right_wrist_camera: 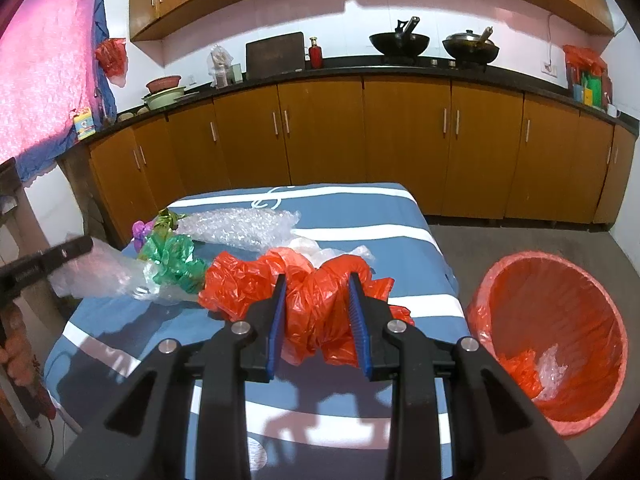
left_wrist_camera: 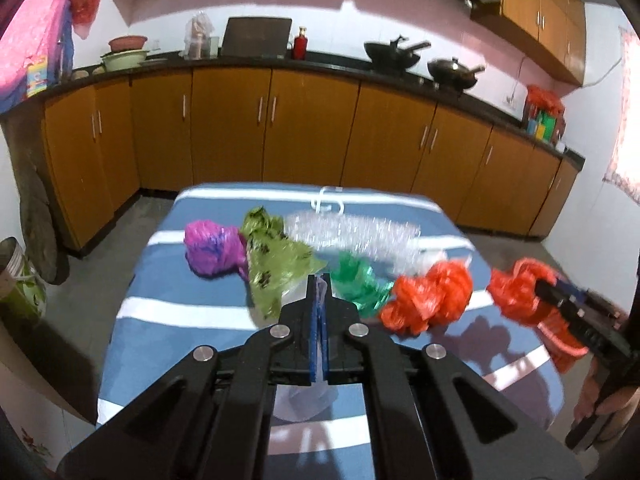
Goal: Collect trash
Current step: 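Carry the red and clear bags over the orange wastebasket with both tools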
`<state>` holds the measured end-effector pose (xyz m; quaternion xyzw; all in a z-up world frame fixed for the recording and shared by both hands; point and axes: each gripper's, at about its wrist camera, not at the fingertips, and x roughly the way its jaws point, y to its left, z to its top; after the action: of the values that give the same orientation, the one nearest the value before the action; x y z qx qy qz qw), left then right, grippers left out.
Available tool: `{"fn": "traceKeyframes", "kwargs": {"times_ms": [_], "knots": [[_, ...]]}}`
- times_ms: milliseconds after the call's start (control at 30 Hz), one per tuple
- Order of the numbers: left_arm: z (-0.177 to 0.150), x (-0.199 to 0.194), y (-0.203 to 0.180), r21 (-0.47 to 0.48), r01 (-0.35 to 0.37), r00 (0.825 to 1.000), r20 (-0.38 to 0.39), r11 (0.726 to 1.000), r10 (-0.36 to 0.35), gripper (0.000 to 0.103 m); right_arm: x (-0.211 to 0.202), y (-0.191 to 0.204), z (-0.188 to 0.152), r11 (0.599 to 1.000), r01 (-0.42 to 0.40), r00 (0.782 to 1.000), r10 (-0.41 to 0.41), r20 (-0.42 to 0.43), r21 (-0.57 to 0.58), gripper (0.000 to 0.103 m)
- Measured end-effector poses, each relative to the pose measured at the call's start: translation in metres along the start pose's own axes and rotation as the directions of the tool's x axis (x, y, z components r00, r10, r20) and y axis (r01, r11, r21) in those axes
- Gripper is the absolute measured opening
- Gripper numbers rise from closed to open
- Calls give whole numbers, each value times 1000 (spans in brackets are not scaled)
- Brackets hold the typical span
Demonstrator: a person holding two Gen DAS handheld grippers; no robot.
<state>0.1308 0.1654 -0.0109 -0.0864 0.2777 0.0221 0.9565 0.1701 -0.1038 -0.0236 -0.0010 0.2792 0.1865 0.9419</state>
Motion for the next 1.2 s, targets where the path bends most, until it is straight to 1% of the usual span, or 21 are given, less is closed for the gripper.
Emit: {"fn": "traceKeyframes", "kwargs": {"times_ms": [167,433,767,1033,1200], "knots": [[14,-10,-4,0,24,999,43,1000,-24,1,-9,-3,3,1000,2,1000,-2,15,-1,30],[23,-25,-15,3,53,995,83,999,-53,1,-18,-5,3,1000,5,1000,-5,31,2,30],[43,-39,-34,50,69,985,157,996,-76,1,-31,-10,8,1000,11,998,-12,65,12,30],[46,-41,-57,74,110,979,162,991,-121,1,-43,-23,8,999,34,995,-36,88,32,30],[48,-40,-78,105,145,974,161,984,-161,1,-54,-38,8,996,70,991,-75,109,48,30]]}}
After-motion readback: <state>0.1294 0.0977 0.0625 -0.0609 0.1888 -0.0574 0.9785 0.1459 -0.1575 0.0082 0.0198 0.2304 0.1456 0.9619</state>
